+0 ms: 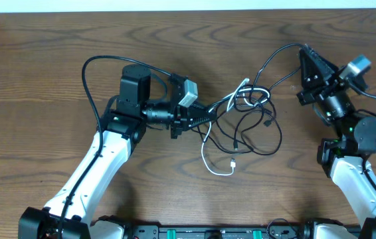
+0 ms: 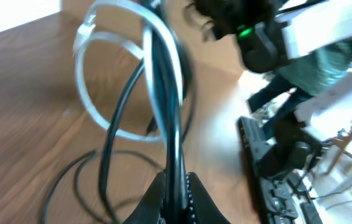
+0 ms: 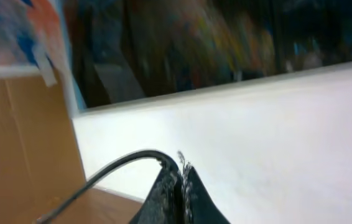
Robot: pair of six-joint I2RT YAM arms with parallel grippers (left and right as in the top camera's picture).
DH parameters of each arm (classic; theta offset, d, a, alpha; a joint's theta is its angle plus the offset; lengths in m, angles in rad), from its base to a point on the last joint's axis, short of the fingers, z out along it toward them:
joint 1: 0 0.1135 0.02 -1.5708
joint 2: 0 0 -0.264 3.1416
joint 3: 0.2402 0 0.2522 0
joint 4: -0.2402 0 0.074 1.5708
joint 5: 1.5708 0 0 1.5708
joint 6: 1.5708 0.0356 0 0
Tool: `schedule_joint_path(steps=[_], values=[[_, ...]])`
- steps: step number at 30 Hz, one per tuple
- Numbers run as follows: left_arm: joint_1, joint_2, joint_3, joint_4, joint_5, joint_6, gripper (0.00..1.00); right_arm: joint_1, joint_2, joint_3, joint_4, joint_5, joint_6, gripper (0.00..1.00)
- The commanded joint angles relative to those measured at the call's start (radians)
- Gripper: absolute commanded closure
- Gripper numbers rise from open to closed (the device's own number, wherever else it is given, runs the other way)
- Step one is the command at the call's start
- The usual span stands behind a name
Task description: Untangle cables
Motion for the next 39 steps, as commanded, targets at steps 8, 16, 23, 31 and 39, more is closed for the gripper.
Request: schedule_joint_path(steps=[8, 16, 23, 31, 39], values=[[-0.031, 0.0, 0.021, 0.056, 0.191, 0.01, 0.92, -0.011, -0.005, 0.008, -0.084, 0.038, -0.07, 0.99], [-0.121, 0.0, 0.021, 0.062, 0.19, 0.01, 0.92, -0.011, -0.005, 0.008, -0.142, 0.043, -0.097, 0.99], [-0.151, 0.0, 0.021, 0.116, 0.139, 0.01, 0.92, 0.042, -0.005, 0.008, -0.178, 0.032, -0.095, 0.99], [-0.18, 0.0, 0.021, 0.119, 0.084, 0.01, 0.92, 0.171, -0.005, 0.008, -0.18, 0.051, -0.099, 0.99], [-0.202, 0.0, 0.021, 0.118, 0.085, 0.006, 0.92, 0.2, -0.005, 0.008, -0.188, 0.142, -0.172, 0.99]])
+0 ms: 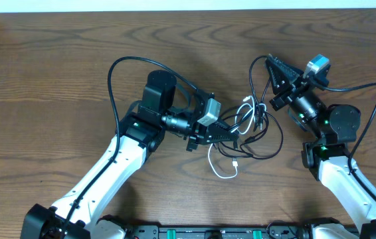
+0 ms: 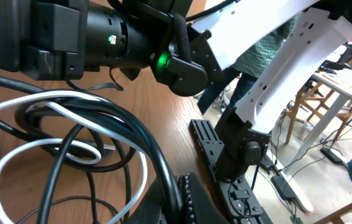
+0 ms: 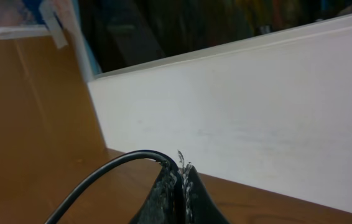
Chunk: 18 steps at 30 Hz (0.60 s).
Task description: Untangle cables
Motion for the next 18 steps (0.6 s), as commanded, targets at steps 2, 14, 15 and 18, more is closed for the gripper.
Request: schedule_joint_path(steps=[2, 14, 15, 18], values=[[-0.035, 0.0, 0.021, 0.006, 0.006, 0.006, 0.92, 0.008, -0.005, 0.009, -0.029, 0.119, -0.09, 0.99], [-0.044, 0.0, 0.021, -0.001, 0.006, -0.002, 0.92, -0.122, -0.005, 0.009, -0.18, 0.317, -0.124, 0.99], [-0.036, 0.0, 0.021, -0.001, 0.006, -0.002, 0.93, -0.135, -0.005, 0.009, -0.188, 0.31, -0.122, 0.99], [-0.011, 0.0, 0.021, -0.001, 0.006, -0.002, 0.92, -0.142, -0.005, 0.009, -0.188, 0.305, -0.123, 0.99]])
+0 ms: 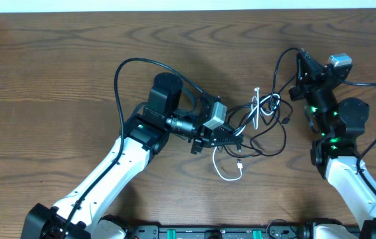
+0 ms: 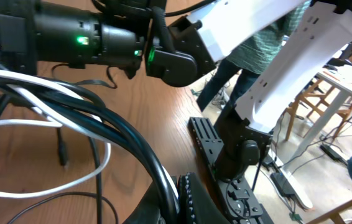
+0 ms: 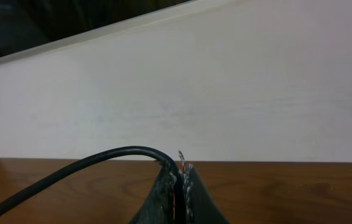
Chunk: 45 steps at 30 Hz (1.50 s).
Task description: Untangle cables
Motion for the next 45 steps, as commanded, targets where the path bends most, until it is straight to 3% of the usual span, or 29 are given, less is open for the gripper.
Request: schedule_joint_path(steps=[1, 16, 20, 26, 31, 36, 37, 38, 39, 41, 45], values=[[0.034, 0.0, 0.021, 0.002, 0.043, 0.002, 0.92, -0.022, -0.005, 0.008, -0.003, 0.056, -0.02, 0.99], [0.23, 0.0, 0.021, 0.035, 0.063, -0.055, 0.92, -0.024, -0.005, 0.008, -0.054, 0.031, -0.021, 0.99], [0.24, -0.002, 0.021, 0.125, 0.063, -0.102, 0.92, -0.024, -0.005, 0.008, -0.106, 0.001, -0.021, 0.99], [0.24, -0.002, 0.021, 0.217, 0.062, -0.12, 0.92, -0.018, -0.005, 0.008, -0.138, -0.193, -0.021, 0.99], [0.236, -0.002, 0.021, 0.241, 0.063, -0.137, 0.92, 0.031, -0.005, 0.008, -0.23, -0.208, -0.022, 0.99], [0.233, -0.002, 0.021, 0.242, 0.062, -0.154, 0.92, 0.054, -0.005, 0.008, -0.214, -0.184, -0.043, 0.99], [0.233, -0.002, 0.021, 0.241, 0.063, -0.16, 0.92, 0.054, -0.005, 0.008, -0.21, -0.174, -0.043, 0.8], [0.233, -0.002, 0.021, 0.241, 0.062, -0.167, 0.92, 0.054, -0.005, 0.008, -0.204, -0.175, -0.035, 0.51], [0.233, -0.002, 0.021, 0.241, 0.063, -0.167, 0.92, 0.054, -0.005, 0.008, -0.203, -0.175, -0.023, 0.4], [0.233, -0.002, 0.021, 0.241, 0.062, -0.167, 0.92, 0.054, -0.005, 0.008, -0.204, -0.175, 0.001, 0.34], [0.233, -0.002, 0.021, 0.241, 0.062, -0.167, 0.92, 0.054, -0.005, 0.008, -0.203, -0.222, 0.01, 0.42]])
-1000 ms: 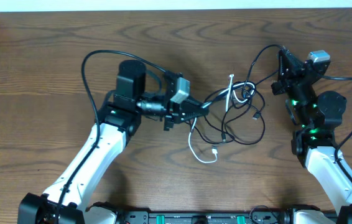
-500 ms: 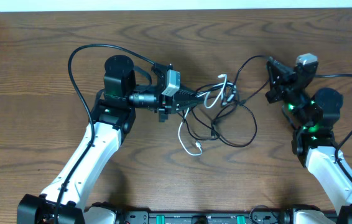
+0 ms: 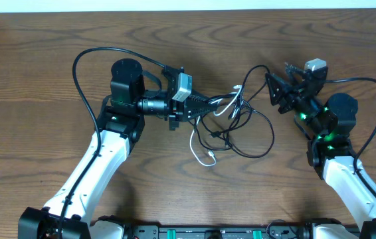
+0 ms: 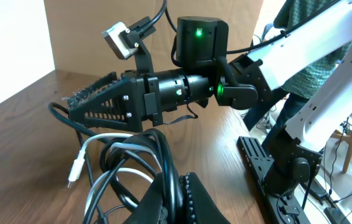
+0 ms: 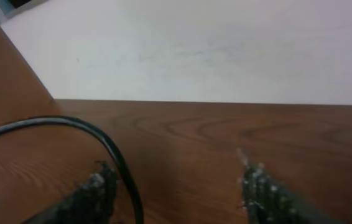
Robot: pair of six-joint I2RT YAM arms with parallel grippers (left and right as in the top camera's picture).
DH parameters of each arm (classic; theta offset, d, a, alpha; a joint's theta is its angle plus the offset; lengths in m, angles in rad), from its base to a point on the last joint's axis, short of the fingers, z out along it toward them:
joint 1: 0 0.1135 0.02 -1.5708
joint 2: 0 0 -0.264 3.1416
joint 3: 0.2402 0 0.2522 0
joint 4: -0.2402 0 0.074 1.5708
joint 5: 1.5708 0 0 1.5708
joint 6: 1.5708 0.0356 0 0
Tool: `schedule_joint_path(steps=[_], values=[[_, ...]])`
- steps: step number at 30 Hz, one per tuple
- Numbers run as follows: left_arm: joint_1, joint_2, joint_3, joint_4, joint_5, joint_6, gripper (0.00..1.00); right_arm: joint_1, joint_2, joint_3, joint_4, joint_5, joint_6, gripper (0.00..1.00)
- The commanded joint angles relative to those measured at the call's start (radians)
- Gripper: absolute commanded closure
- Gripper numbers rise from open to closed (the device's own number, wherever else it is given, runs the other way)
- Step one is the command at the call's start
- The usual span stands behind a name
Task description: Untangle cables
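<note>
A tangle of black cables (image 3: 241, 126) and a white cable (image 3: 201, 149) lies at the table's middle. My left gripper (image 3: 203, 106) is shut on a thick black cable (image 4: 166, 155) at the tangle's left side, and the strand runs between its pads (image 4: 177, 190). My right gripper (image 3: 274, 93) stands open at the tangle's right. A black cable loop (image 5: 111, 149) passes just beside its left finger (image 5: 95, 190), unclamped. The left wrist view shows the right gripper (image 4: 92, 106) open above the cables. A white plug (image 4: 75, 174) lies on the wood.
The brown wooden table (image 3: 42, 40) ends at a white edge at the far side. The arms' own black leads loop beside each arm, at the left (image 3: 78, 63) and at the right (image 3: 374, 99). A power strip (image 4: 269, 168) sits beyond the table's edge.
My right gripper has opened and let go of the black cable, and now sits lower and further left. My left gripper, still shut on its cable, has moved left and up, with the tangle.
First both grippers were shut on black cable, left of and right of the tangle. Then both were closer together at the middle. Then the right one was back to the right, still holding. Now the right is open, the left holds on further left.
</note>
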Motion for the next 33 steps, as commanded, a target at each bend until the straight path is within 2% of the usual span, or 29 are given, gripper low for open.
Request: schedule_joint_path(steps=[1, 6, 9, 14, 18, 24, 31, 33], values=[[0.003, -0.002, 0.021, 0.008, 0.019, -0.01, 0.92, 0.006, -0.005, 0.008, 0.002, -0.062, 0.015, 0.43], [0.03, -0.002, 0.021, 0.008, -0.011, -0.01, 0.92, 0.006, -0.005, 0.008, 0.002, -0.127, 0.014, 0.43], [0.059, -0.002, 0.021, 0.008, -0.029, -0.01, 0.92, 0.006, -0.005, 0.008, 0.007, -0.163, 0.032, 0.39], [0.093, -0.002, 0.021, 0.008, -0.03, -0.01, 0.92, 0.006, -0.005, 0.008, 0.092, -0.358, 0.052, 0.39], [0.092, -0.002, 0.021, 0.008, -0.026, -0.037, 0.92, 0.006, -0.005, 0.008, 0.104, -0.435, 0.052, 0.38], [0.091, -0.002, 0.021, 0.063, 0.16, -0.035, 0.92, 0.006, -0.005, 0.008, 0.119, -0.428, 0.053, 0.39], [0.086, -0.002, 0.021, 0.068, 0.163, -0.035, 0.92, 0.021, -0.005, 0.008, 0.324, -0.573, 0.119, 0.4], [0.069, -0.002, 0.021, 0.072, 0.162, -0.035, 0.92, 0.053, -0.005, 0.008, 0.388, -0.647, 0.117, 0.33]])
